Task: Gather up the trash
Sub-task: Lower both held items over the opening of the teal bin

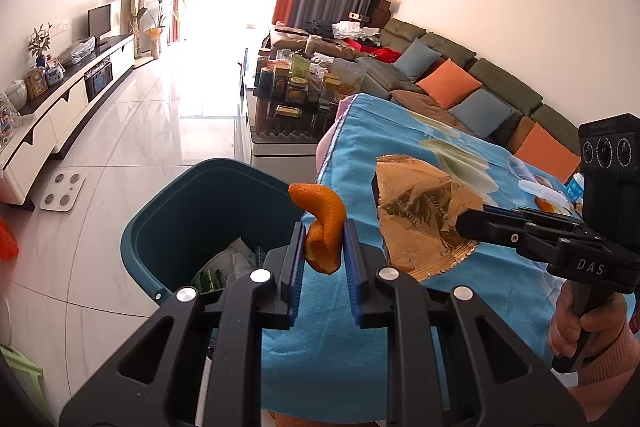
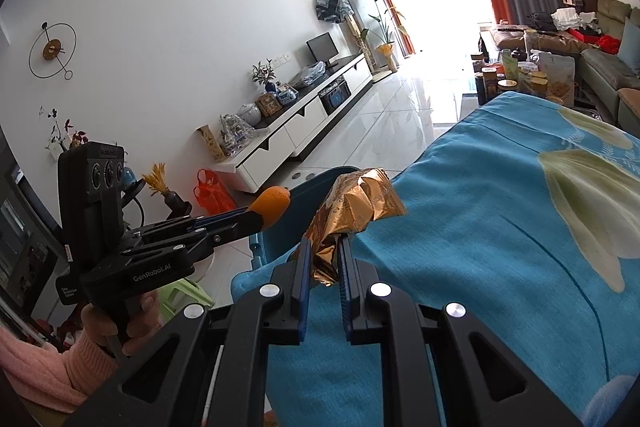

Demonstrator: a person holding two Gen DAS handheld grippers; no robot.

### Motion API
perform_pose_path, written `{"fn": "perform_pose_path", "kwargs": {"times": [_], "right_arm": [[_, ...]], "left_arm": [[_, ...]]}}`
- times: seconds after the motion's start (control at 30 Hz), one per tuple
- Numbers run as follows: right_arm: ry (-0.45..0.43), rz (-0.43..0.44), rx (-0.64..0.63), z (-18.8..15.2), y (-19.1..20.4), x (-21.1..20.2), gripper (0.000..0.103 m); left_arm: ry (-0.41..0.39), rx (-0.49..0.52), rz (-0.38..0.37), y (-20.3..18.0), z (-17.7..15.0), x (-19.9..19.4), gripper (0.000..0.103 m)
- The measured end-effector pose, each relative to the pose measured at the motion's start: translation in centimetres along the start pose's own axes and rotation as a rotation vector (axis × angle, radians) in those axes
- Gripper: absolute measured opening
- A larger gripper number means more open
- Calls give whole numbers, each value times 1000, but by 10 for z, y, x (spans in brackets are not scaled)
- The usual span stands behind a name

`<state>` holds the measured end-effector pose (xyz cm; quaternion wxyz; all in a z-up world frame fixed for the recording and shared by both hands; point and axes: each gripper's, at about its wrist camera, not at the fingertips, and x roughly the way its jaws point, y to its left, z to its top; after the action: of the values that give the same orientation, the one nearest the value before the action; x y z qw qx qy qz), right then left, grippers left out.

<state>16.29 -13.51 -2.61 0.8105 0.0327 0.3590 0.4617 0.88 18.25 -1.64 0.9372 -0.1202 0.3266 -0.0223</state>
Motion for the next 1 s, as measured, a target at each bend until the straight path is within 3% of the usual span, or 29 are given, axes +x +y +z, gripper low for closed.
{"fn": "perform_pose_path", "kwargs": {"times": [1.0], "right_arm": [[60, 19, -46, 15, 15, 39, 12]], "left_arm": [[4, -70, 74, 26, -3, 12, 19]]}}
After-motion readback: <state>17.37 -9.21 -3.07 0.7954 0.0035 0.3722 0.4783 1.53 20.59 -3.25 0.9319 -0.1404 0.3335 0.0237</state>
